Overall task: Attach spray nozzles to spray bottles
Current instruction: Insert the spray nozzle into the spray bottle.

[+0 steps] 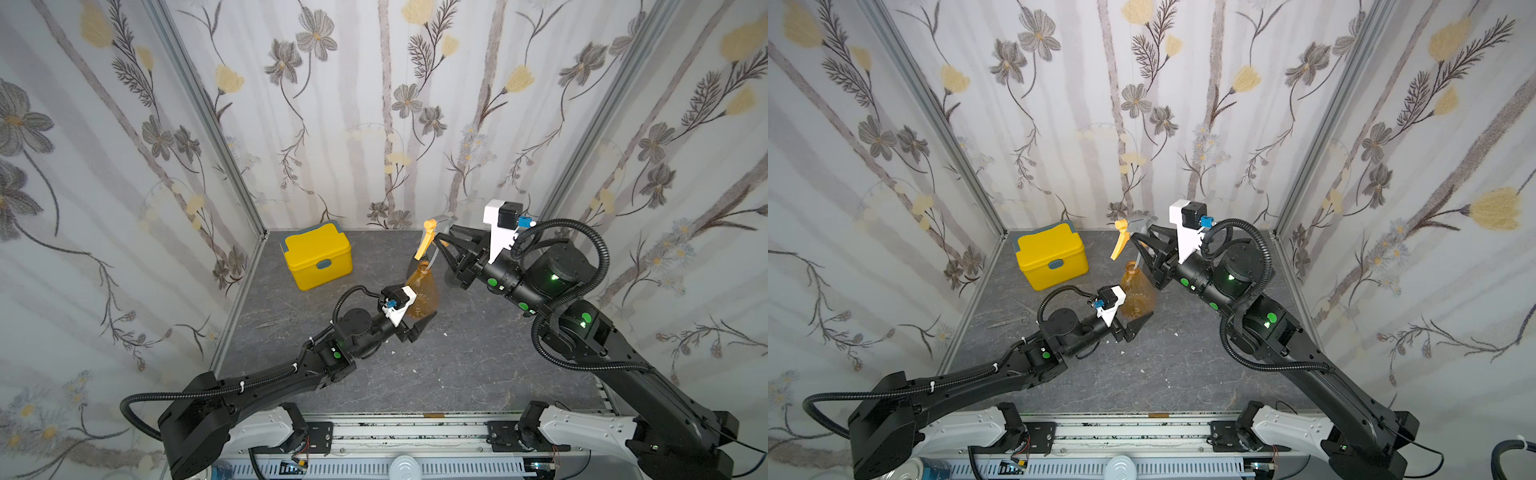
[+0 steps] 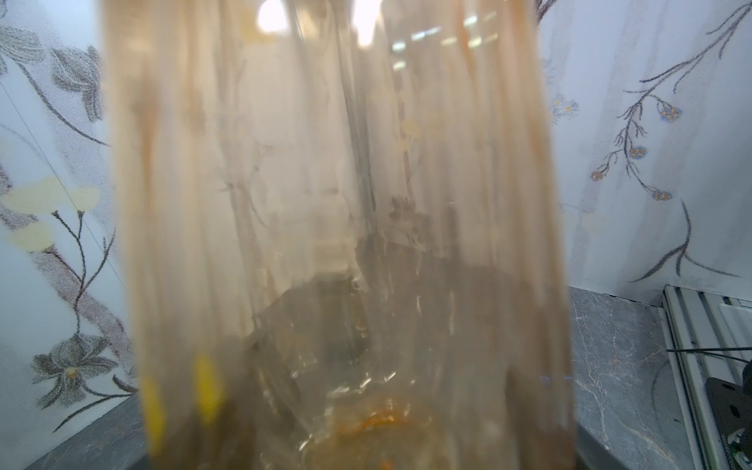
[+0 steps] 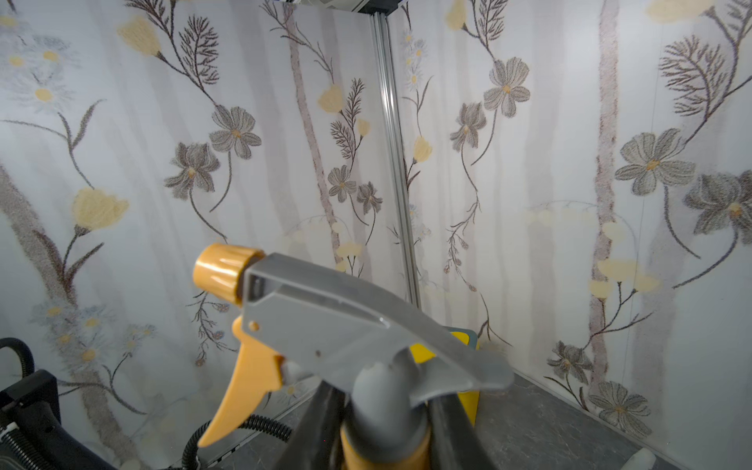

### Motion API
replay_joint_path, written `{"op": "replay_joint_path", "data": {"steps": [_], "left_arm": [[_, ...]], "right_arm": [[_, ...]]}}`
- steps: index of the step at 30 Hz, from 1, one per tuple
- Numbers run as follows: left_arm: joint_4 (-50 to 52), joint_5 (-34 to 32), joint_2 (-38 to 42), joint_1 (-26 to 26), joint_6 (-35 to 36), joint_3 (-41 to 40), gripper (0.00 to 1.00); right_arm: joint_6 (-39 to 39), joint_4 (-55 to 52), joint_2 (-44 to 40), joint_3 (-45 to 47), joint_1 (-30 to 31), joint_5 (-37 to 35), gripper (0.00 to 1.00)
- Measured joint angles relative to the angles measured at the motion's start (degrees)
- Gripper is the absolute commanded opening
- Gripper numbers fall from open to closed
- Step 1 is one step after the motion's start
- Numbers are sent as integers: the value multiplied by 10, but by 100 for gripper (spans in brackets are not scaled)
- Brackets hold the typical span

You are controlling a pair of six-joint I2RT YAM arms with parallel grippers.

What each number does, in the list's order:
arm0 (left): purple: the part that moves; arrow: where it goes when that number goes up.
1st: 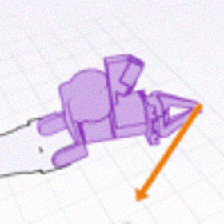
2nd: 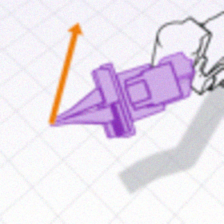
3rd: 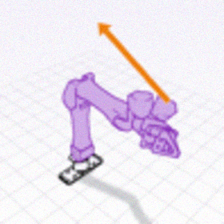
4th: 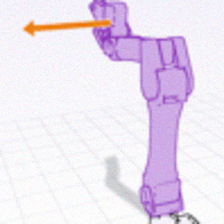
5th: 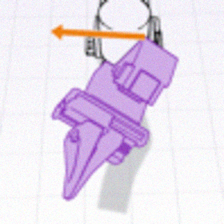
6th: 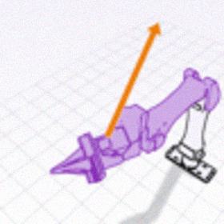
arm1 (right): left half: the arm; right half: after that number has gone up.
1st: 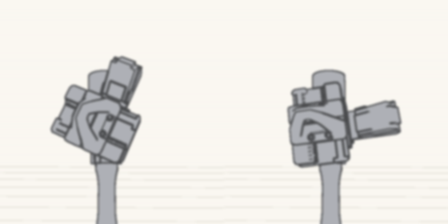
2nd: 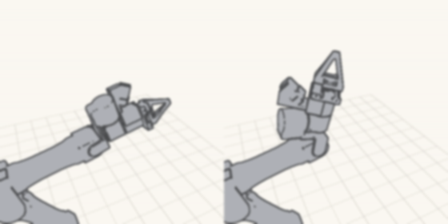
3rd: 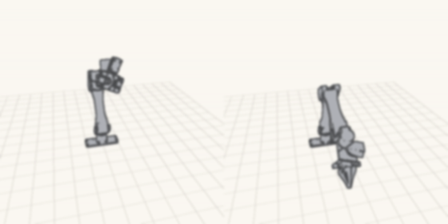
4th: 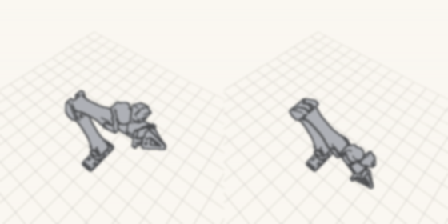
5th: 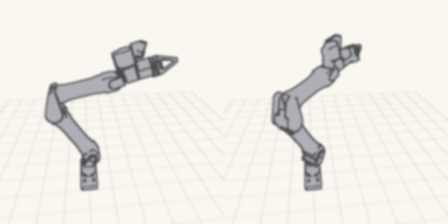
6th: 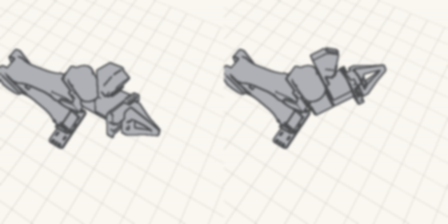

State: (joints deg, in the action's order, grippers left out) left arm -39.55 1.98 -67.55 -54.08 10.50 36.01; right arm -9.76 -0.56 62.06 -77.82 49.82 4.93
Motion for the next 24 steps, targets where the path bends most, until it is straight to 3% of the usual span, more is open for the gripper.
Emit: {"op": "replay_joint_path", "data": {"steps": [9,24], "left_arm": [[25,15,-2,0,-15,11,80],[64,31,-2,0,-28,12,80]], "right_arm": [[8,53,-36,118,12,-10,19],[31,157,-61,212,12,-38,26]]}}
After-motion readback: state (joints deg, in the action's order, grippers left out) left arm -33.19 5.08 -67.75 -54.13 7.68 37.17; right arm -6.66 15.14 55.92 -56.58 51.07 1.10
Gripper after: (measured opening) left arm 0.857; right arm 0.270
